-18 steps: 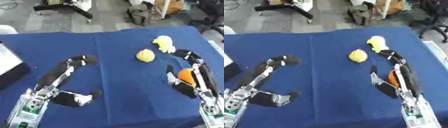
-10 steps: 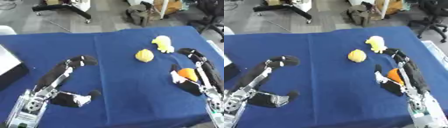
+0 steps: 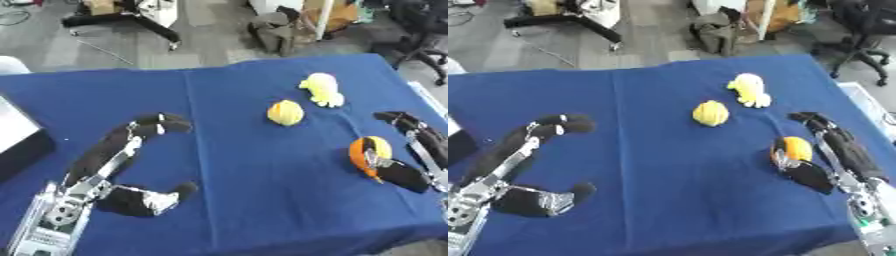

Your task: Pick up the objects with one hand, pass them to the other hand, and then place them into the box on the other side of the table.

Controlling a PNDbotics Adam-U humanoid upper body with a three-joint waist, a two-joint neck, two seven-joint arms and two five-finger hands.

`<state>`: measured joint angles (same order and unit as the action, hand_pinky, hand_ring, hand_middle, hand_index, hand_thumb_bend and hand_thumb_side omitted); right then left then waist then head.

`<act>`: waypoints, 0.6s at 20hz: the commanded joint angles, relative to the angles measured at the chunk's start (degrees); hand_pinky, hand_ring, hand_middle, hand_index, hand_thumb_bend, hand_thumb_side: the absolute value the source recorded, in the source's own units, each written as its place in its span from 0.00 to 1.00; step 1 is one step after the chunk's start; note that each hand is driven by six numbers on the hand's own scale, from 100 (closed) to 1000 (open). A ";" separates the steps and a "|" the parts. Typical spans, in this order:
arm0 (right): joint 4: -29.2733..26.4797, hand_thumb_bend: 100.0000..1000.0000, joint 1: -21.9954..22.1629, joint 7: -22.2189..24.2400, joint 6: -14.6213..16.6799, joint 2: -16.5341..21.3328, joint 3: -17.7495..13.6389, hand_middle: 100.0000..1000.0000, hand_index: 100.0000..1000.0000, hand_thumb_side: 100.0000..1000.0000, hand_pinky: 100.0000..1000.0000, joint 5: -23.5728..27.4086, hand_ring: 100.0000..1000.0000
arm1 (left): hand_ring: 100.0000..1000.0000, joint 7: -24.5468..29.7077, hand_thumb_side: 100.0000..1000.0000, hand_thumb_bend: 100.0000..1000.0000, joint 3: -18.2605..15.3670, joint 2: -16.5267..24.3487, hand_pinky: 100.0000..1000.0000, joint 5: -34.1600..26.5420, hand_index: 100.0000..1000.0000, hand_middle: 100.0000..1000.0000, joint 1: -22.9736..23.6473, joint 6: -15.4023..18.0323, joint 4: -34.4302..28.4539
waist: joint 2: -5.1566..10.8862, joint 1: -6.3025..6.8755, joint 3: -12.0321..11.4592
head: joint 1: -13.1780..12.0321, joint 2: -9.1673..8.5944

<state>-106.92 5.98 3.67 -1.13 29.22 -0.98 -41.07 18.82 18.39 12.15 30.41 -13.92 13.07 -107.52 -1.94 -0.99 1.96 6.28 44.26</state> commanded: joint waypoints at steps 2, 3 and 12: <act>3.39 0.00 -1.01 1.13 -0.42 3.35 -0.23 0.83 0.91 0.75 0.78 2.19 0.85 | 0.89 -0.11 0.47 0.36 -0.51 0.51 0.89 -0.38 0.84 0.76 -0.41 -0.05 -0.47 | 0.54 -0.03 -0.16 | 0.21 -0.14; 4.29 0.00 -1.20 1.38 -0.42 3.58 -0.13 0.83 0.91 0.76 0.78 2.46 0.85 | 0.89 -0.11 0.47 0.36 -0.51 0.52 0.89 -0.40 0.84 0.76 -0.44 -0.06 -0.50 | 0.54 -0.03 -0.21 | 0.25 -0.14; 11.18 0.00 -2.66 2.79 -0.71 4.02 0.17 0.82 0.91 0.75 0.78 4.00 0.85 | 0.89 -0.03 0.48 0.35 -0.49 0.56 0.89 -0.59 0.84 0.76 -0.49 -0.09 -0.53 | 0.53 -0.09 -0.48 | 0.29 -0.14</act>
<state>-96.11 3.89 6.20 -1.89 31.16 -0.56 -37.50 18.84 18.39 12.15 30.21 -13.92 13.05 -107.52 -1.91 -0.98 1.50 6.58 44.26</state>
